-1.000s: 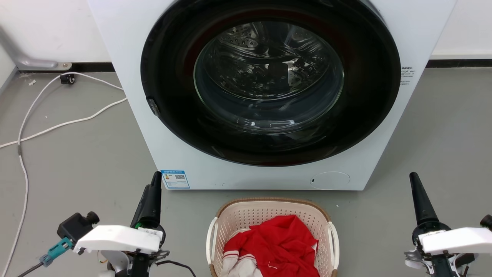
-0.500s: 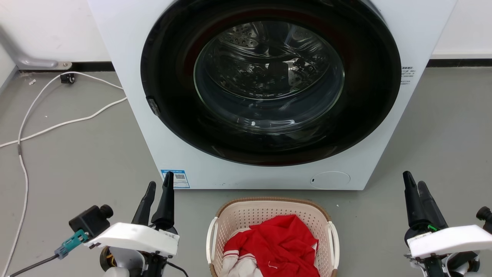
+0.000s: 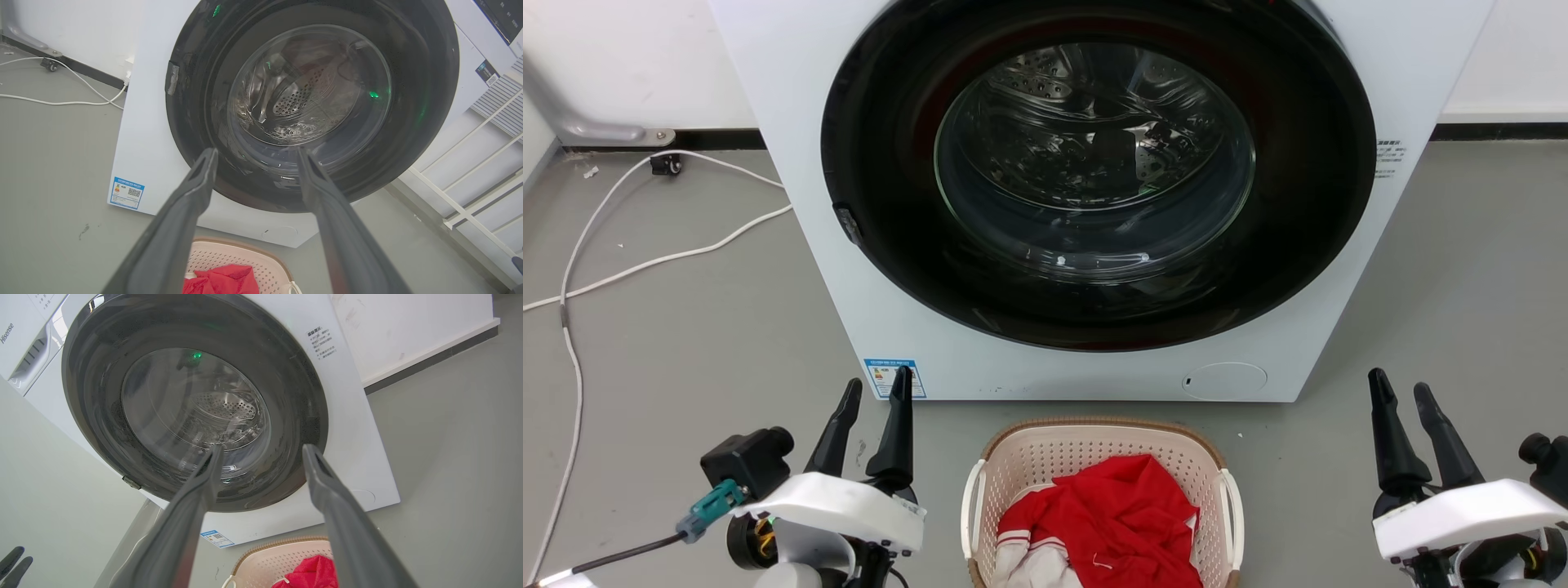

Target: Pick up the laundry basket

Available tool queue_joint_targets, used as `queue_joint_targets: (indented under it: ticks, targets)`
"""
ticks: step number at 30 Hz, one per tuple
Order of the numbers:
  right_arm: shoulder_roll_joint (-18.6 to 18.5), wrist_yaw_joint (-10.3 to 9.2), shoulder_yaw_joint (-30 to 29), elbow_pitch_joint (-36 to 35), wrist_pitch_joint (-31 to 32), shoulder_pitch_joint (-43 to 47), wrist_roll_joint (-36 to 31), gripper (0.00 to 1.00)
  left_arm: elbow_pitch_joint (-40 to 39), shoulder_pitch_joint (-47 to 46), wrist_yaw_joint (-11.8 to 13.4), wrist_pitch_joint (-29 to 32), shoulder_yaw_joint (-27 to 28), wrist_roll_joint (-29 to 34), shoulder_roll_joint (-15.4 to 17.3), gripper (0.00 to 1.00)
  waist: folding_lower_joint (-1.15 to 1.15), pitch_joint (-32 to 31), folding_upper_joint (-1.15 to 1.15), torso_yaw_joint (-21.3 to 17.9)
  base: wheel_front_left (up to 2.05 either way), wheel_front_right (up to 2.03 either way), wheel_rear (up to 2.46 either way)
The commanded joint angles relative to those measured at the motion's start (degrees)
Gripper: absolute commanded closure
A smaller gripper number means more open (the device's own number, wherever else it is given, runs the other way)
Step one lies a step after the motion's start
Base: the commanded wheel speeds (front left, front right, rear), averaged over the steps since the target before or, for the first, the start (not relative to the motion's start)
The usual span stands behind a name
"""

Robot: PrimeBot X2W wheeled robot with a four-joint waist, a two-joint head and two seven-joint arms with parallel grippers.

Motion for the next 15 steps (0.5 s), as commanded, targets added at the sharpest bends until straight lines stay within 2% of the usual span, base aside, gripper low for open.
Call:
queue_joint_targets:
  ticks: [1, 15]
  targets:
    - [0.0, 0.00, 0.2, -0.9, -0.3, 0.1, -1.9, 0.00, -0.4, -1.3, 0.3, -0.5, -0.5, 1.7, 0.4, 0.00, 0.00, 0.0, 0.00, 0.0, 0.00, 0.00, 0.00]
    - [0.0, 0.00, 0.1, -2.6, -0.2, 1.3, -12.0, 0.00, 1.4, -1.6, 2.0, -2.7, -2.9, 10.5, 1.1, 0.00, 0.00, -0.2, 0.00, -0.1, 0.00, 0.00, 0.00]
